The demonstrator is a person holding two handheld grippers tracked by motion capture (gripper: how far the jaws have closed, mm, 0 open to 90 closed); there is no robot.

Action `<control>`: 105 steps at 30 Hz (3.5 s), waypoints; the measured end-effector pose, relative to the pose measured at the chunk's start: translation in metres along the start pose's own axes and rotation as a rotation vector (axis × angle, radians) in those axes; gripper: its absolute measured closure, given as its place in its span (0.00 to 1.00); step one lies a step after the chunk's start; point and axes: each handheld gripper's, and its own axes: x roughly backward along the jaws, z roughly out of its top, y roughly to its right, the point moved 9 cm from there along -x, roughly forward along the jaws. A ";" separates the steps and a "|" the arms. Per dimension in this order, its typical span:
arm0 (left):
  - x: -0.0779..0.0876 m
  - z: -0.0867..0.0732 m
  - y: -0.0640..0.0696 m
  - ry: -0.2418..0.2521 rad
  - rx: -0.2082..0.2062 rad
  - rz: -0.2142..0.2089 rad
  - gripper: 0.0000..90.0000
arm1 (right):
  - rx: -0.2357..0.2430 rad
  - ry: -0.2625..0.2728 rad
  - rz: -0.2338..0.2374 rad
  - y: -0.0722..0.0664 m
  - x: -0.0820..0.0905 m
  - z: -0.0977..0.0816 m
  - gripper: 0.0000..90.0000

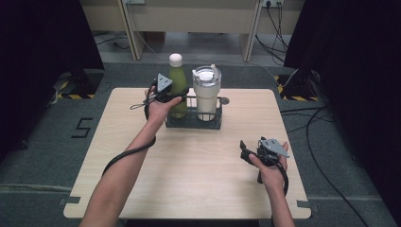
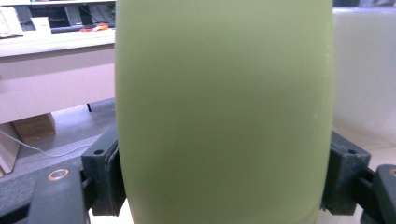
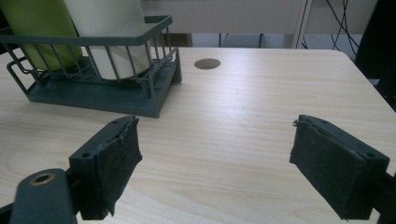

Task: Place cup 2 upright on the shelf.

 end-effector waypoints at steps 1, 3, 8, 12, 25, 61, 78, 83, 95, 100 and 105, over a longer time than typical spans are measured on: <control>0.000 0.000 0.001 -0.002 -0.004 -0.003 0.22 | 0.001 0.001 0.000 0.000 0.000 0.000 0.17; 0.000 0.000 0.001 -0.004 -0.010 -0.008 0.22 | 0.001 0.002 0.001 0.000 0.000 0.000 0.17; 0.002 0.000 0.002 0.002 0.003 -0.019 0.20 | 0.003 0.003 0.004 -0.001 0.000 0.001 0.17; 0.003 0.002 0.002 -0.001 -0.010 -0.017 0.15 | 0.002 0.001 0.004 -0.002 0.000 0.000 0.17; 0.014 0.003 0.004 -0.001 -0.043 -0.012 0.08 | 0.005 -0.002 0.006 -0.003 0.000 -0.001 0.17; 0.074 0.007 0.009 0.042 -0.093 -0.034 0.10 | 0.005 -0.004 0.001 -0.002 0.001 -0.001 0.17; 0.109 -0.005 0.007 0.038 -0.095 -0.034 0.10 | 0.003 -0.001 -0.004 0.000 0.003 0.000 0.17; 0.122 -0.012 0.003 0.038 -0.087 -0.027 0.10 | 0.002 -0.002 -0.004 0.000 0.003 -0.001 0.17; 0.146 -0.024 0.003 0.038 -0.082 -0.027 0.10 | 0.004 -0.001 -0.005 -0.001 0.004 0.000 0.17; 0.157 -0.034 0.001 0.028 -0.078 -0.026 0.10 | 0.003 -0.001 -0.007 0.001 0.004 0.000 0.17; 0.169 -0.043 -0.003 0.028 -0.062 -0.025 0.10 | 0.003 -0.001 -0.007 0.000 0.004 0.000 0.17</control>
